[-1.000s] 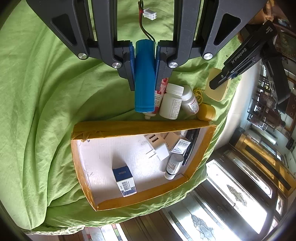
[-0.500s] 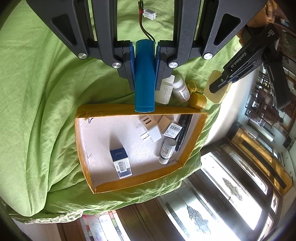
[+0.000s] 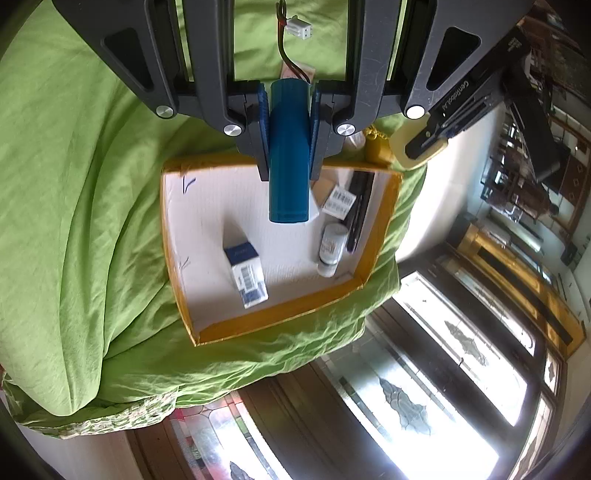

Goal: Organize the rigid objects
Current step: 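Carry the cream case over the tray with the left tool while the right tool carries the battery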

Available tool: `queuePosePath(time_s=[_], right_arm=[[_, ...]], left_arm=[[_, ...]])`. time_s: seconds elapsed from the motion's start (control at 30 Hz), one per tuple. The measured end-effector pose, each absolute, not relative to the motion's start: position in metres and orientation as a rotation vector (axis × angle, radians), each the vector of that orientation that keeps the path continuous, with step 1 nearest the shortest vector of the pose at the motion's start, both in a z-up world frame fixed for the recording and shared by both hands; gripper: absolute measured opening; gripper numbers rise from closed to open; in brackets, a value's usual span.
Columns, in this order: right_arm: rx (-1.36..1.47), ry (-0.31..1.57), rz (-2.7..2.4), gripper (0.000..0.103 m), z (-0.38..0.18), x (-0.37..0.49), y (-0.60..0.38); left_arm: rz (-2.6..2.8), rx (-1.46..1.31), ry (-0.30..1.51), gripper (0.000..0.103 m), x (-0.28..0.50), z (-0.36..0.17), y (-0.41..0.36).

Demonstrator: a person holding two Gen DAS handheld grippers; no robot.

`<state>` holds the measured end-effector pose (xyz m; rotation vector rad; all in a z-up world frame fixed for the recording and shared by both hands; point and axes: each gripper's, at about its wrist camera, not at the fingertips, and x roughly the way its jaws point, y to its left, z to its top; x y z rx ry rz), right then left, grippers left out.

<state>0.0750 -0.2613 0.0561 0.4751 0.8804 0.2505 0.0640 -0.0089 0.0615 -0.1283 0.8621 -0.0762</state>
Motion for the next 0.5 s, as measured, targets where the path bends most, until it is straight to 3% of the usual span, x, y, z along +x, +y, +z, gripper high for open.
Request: queuePosePath(time_s=[0.5], right_arm=[[0.53, 0.86, 0.226, 0.016, 0.065, 0.124, -0.279]], left_arm=[[-0.202, -0.147, 0.785, 0.018, 0.112, 0.113, -0.036]])
